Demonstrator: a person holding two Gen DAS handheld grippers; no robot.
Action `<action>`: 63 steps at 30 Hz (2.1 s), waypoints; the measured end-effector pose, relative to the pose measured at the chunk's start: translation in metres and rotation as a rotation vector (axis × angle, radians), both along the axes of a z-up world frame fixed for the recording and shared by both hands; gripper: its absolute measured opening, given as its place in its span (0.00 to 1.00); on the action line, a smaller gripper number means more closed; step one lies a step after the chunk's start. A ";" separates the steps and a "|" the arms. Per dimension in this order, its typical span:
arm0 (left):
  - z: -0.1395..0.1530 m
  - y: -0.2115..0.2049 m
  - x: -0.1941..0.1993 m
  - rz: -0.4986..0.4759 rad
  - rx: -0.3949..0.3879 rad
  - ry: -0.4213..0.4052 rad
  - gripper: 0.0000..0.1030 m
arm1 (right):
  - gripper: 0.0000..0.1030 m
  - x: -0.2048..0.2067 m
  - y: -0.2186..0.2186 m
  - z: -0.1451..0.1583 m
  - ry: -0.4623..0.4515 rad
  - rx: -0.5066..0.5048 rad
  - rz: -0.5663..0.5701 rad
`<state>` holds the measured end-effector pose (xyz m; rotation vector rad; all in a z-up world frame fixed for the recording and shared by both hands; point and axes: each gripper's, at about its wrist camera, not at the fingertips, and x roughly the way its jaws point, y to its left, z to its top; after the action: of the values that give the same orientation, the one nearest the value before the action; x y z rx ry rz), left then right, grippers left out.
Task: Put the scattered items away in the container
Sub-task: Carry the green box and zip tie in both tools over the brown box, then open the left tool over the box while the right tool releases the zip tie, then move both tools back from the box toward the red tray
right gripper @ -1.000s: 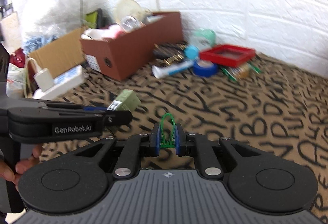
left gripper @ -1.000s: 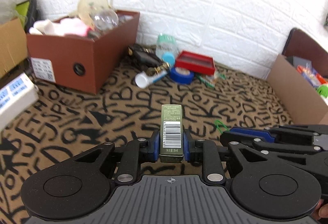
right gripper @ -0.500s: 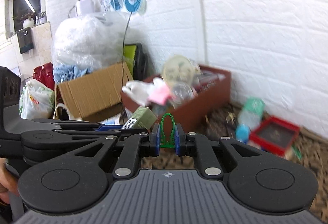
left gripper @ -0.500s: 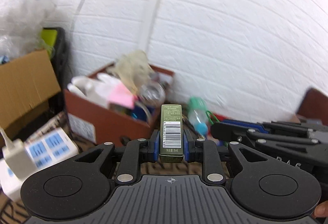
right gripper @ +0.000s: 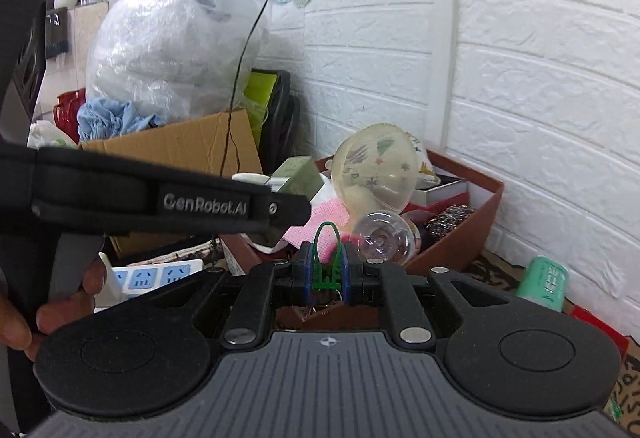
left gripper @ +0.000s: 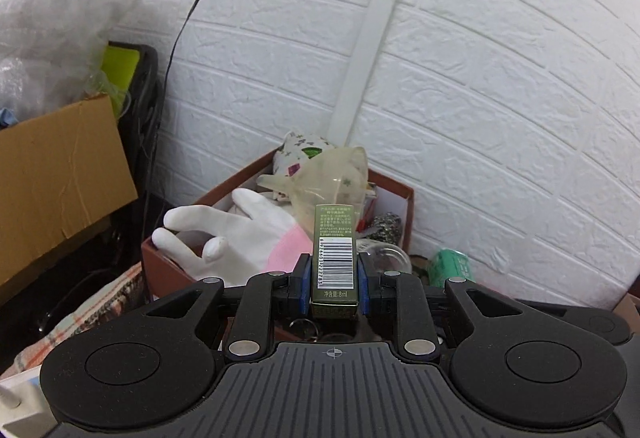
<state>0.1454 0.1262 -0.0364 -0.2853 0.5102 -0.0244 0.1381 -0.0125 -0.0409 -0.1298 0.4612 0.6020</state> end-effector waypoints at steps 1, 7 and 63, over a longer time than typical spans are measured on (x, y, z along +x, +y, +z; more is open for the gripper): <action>-0.003 0.001 0.005 0.001 0.001 0.007 0.21 | 0.16 0.005 0.002 -0.004 0.008 -0.004 0.002; -0.022 0.008 0.021 -0.001 -0.004 0.046 0.21 | 0.16 0.023 0.011 -0.021 0.041 -0.020 0.012; -0.008 -0.078 -0.057 -0.082 0.025 0.035 1.00 | 1.00 -0.049 -0.059 -0.005 -0.033 0.006 -0.103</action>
<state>0.0888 0.0479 -0.0446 -0.2407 0.5561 -0.0924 0.0887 -0.0711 -0.0463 -0.1098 0.4311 0.4996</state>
